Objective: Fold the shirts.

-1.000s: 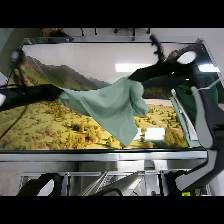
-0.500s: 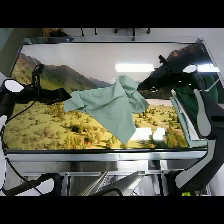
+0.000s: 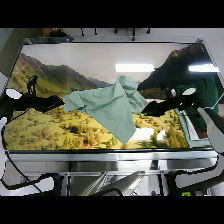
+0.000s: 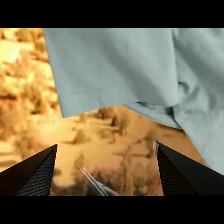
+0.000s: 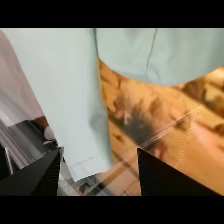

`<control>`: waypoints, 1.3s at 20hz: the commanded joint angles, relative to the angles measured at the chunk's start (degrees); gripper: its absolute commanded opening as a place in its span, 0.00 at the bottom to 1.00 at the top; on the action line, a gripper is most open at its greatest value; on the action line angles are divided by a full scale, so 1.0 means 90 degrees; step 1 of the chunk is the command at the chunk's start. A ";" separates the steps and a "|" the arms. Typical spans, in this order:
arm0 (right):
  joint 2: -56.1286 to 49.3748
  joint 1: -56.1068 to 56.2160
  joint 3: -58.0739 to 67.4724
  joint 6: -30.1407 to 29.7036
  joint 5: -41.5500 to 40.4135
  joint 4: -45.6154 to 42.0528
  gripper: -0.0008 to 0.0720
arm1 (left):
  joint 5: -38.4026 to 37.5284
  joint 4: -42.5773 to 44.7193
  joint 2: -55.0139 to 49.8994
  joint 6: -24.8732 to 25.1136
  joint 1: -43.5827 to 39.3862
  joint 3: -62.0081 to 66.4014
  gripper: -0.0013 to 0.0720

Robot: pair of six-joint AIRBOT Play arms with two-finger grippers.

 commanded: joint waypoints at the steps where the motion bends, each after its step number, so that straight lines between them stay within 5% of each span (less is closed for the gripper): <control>1: 0.0104 0.0675 -0.1027 0.0039 -0.1243 -0.0073 0.72 | 0.0338 -0.0005 -0.0772 0.0049 0.0102 0.0228 0.93; 8: -0.0034 0.2205 -0.1047 0.0124 -0.2008 0.0347 0.69 | 0.0197 -0.0005 -0.2450 0.0090 -0.0661 0.1909 0.93; 11: -0.0017 0.2331 -0.1025 0.0112 -0.1914 0.0661 0.27 | 0.0041 0.0002 -0.2885 0.0090 -0.0998 0.2412 0.91; 12: 0.0017 0.2317 -0.1020 0.0070 -0.1814 0.0780 0.13 | -0.0015 0.0015 -0.2941 0.0090 -0.1054 0.2518 0.61; 13: 0.0100 0.2317 -0.1015 0.0049 -0.1766 0.0814 0.04 | -0.0163 0.0022 -0.2956 0.0114 -0.1054 0.2620 0.06; 18: 0.0957 0.1875 -0.0046 0.0051 -0.1064 0.0823 0.05 | -0.1110 0.0012 -0.2314 0.0017 -0.0930 0.3298 0.03; 26: 0.1549 0.0204 0.5404 -0.0206 0.0250 0.2205 0.05 | -0.1044 0.0017 0.1467 -0.0505 -0.0896 0.6042 0.03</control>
